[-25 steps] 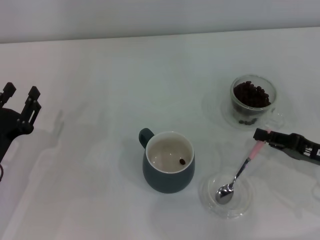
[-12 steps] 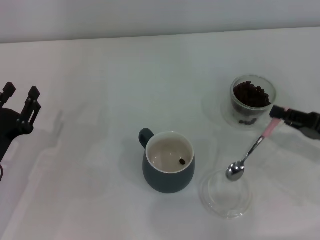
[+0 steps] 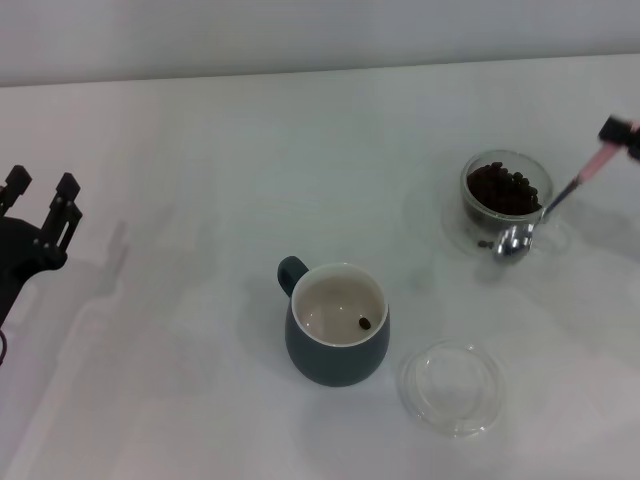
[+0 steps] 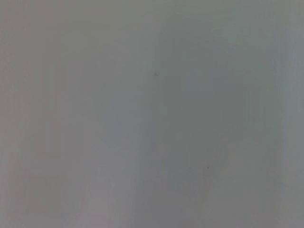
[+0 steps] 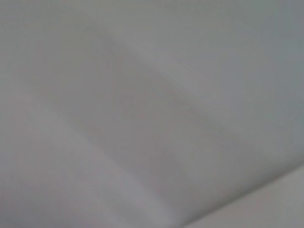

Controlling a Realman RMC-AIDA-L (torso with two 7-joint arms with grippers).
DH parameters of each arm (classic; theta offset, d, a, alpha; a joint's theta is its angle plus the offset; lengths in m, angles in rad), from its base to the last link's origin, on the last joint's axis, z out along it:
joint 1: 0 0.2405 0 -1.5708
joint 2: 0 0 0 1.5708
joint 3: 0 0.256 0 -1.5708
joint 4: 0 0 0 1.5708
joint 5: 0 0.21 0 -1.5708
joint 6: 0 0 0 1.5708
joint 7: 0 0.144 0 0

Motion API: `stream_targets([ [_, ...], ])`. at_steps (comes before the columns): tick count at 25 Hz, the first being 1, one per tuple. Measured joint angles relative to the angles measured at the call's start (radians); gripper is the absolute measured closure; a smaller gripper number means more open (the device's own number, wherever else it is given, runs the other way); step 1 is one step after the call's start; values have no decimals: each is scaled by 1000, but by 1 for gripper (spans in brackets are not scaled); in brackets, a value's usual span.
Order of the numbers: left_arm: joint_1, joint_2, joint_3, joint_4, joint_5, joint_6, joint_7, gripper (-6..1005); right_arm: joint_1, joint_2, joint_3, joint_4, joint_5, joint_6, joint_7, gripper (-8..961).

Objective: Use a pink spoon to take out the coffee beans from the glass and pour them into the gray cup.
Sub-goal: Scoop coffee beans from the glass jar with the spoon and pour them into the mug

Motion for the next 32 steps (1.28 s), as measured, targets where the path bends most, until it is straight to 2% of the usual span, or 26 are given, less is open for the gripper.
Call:
stream_targets([
  [3, 5, -1, 0, 0, 0, -2, 0, 447, 18, -4, 0, -23, 35, -4, -19, 798],
  [8, 12, -2, 0, -1, 0, -2, 0, 447, 64, 9, 0, -47, 80, -20, -78, 797],
  [15, 16, -3, 0, -3, 0, -3, 0, 448, 119, 6, 0, -48, 82, -73, -165, 796],
  [32, 17, -1, 0, -1, 0, -7, -1, 448, 112, 20, -29, -50, 71, -197, -410, 794],
])
